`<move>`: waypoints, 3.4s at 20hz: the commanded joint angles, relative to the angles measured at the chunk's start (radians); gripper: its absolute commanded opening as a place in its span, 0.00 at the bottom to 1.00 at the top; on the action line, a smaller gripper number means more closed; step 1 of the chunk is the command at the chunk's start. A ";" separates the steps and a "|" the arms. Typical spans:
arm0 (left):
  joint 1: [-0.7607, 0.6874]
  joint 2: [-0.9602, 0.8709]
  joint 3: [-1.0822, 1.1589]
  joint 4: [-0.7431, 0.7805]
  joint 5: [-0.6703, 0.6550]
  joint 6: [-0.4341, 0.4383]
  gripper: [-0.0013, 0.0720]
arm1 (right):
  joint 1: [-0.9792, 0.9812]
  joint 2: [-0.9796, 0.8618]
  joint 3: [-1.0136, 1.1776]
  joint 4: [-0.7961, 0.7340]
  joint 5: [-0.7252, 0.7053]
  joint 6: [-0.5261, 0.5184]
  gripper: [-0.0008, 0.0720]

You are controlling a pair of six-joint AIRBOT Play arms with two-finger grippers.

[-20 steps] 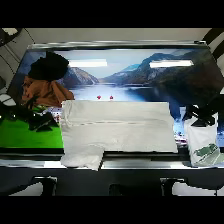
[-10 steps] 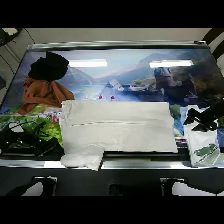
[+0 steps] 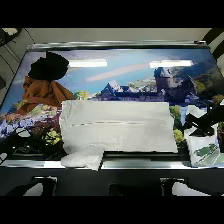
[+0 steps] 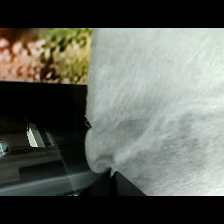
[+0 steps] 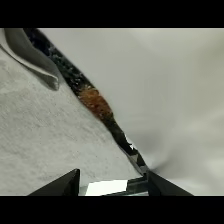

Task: Fold the shirts.

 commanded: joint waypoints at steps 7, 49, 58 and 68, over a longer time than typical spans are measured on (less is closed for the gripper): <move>-0.006 0.048 -0.009 -0.006 0.064 0.045 0.05 | 0.000 0.148 -0.303 0.098 -0.026 -0.043 0.81; -0.005 0.163 0.374 -0.062 0.128 0.027 0.04 | 0.030 0.081 -0.068 0.277 -0.230 -0.104 0.06; -0.006 -0.241 0.649 -0.151 0.301 -0.003 0.04 | 0.238 -0.293 0.342 0.127 -0.336 0.057 0.07; -0.004 -0.451 0.683 -0.253 0.270 -0.024 0.47 | 0.256 -0.370 0.347 0.158 -0.332 0.014 0.74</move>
